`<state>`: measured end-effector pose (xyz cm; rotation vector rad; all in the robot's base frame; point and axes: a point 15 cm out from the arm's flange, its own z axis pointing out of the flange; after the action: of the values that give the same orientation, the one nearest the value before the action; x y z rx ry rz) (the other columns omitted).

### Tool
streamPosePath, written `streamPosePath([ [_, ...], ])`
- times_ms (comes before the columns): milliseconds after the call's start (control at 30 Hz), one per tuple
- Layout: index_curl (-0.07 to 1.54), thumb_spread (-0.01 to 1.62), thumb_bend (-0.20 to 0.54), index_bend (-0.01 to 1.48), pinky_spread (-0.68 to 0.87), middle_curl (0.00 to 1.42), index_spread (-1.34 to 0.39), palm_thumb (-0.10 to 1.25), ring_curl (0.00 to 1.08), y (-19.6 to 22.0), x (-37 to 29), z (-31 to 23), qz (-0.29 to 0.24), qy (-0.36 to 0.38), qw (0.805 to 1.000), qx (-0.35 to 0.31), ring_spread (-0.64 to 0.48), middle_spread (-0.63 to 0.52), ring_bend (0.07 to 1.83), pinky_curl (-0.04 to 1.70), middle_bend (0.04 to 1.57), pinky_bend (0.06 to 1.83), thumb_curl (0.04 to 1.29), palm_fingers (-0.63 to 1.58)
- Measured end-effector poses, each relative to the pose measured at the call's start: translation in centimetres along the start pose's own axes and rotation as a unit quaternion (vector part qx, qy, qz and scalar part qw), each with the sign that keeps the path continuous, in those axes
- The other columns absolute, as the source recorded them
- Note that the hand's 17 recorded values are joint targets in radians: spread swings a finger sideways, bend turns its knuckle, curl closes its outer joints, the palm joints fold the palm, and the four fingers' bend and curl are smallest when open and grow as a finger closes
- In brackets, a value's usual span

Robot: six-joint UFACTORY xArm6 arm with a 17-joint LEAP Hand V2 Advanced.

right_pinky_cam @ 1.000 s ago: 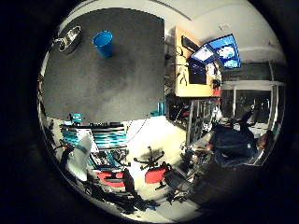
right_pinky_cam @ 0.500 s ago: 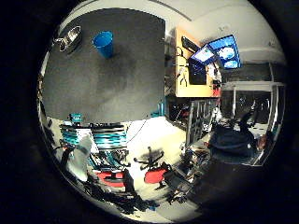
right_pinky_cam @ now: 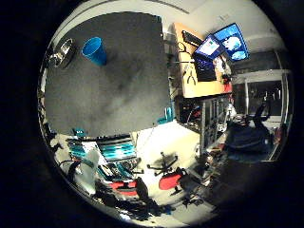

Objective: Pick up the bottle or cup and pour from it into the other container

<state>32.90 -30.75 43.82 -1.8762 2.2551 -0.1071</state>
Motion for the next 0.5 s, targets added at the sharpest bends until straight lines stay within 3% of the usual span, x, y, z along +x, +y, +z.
streamPosePath([
  [500, 0.24, 1.00, -0.032, 0.14, 0.38, 0.32, -0.23, 0.39, 0.27, -0.7, 5.3, 9.6, 0.072, -0.142, 0.987, 0.002, 0.17, 0.11, 0.27, 0.34, 0.19, 0.43, 0.28, 0.00],
])
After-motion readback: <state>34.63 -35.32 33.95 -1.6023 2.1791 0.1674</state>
